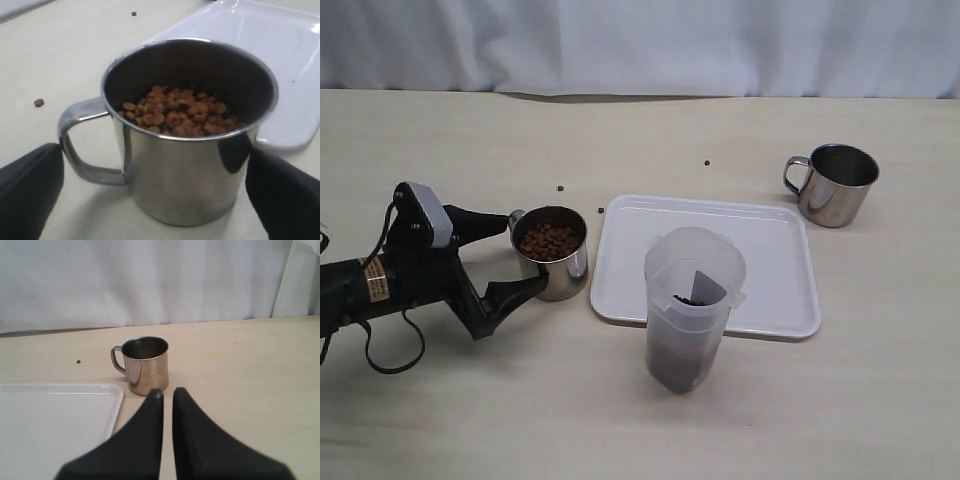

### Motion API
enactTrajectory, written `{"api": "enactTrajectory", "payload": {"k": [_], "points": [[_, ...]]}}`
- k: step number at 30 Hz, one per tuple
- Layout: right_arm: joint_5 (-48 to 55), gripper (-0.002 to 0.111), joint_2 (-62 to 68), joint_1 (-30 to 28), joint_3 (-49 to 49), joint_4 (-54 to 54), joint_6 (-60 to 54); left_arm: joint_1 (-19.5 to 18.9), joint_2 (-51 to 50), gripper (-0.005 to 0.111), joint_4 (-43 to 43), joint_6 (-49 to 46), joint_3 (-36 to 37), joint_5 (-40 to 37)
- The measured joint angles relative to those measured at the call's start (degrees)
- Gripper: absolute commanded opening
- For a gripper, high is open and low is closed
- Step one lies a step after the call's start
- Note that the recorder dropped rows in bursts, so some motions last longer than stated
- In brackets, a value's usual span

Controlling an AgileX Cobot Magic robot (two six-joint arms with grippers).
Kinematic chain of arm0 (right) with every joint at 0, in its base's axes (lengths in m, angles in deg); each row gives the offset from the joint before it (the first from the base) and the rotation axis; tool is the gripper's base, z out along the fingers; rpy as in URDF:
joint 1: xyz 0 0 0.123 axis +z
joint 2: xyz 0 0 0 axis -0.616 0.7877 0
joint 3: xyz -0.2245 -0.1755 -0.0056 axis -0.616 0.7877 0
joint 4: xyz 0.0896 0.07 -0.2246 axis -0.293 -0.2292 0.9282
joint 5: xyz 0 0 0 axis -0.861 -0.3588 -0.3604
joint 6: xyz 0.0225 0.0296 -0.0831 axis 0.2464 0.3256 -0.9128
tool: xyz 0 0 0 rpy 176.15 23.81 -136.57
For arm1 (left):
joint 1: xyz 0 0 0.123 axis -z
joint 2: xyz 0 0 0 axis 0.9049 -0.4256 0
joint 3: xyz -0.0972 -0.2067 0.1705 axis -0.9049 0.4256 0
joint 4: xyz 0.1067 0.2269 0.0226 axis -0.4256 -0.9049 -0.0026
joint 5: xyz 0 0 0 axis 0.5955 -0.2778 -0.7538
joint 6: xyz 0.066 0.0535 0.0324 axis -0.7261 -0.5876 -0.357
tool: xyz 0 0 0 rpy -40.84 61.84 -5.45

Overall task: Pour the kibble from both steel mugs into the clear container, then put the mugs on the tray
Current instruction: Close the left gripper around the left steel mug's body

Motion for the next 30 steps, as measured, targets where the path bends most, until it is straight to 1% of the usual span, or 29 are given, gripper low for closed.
{"api": "enactTrajectory", "payload": {"k": [9,12,15,19,22,25,30], "points": [[0.0,0.005,0.0,0.0,0.0,0.0,0.0,0.1,-0.2,0.1,-1.4,0.0,-1.1,1.0],[0.0,0.005,0.0,0.0,0.0,0.0,0.0,-0.8,0.0,0.1,-5.9,0.0,-1.1,0.9],[0.0,0.005,0.0,0.0,0.0,0.0,0.0,-2.5,1.6,0.1,-10.5,3.8,-1.1,0.9],[0.0,0.005,0.0,0.0,0.0,0.0,0.0,-5.3,3.0,0.1,-14.1,9.6,-1.1,1.0],[0.0,0.005,0.0,0.0,0.0,0.0,0.0,-6.0,3.2,0.1,-15.6,12.0,-1.1,1.0],[0.0,0.005,0.0,0.0,0.0,0.0,0.0,-5.7,3.2,0.1,-16.1,12.4,-1.1,0.7],[0.0,0.005,0.0,0.0,0.0,0.0,0.0,-2.4,3.2,0.1,-11.5,10.0,-1.1,-3.2]]}}
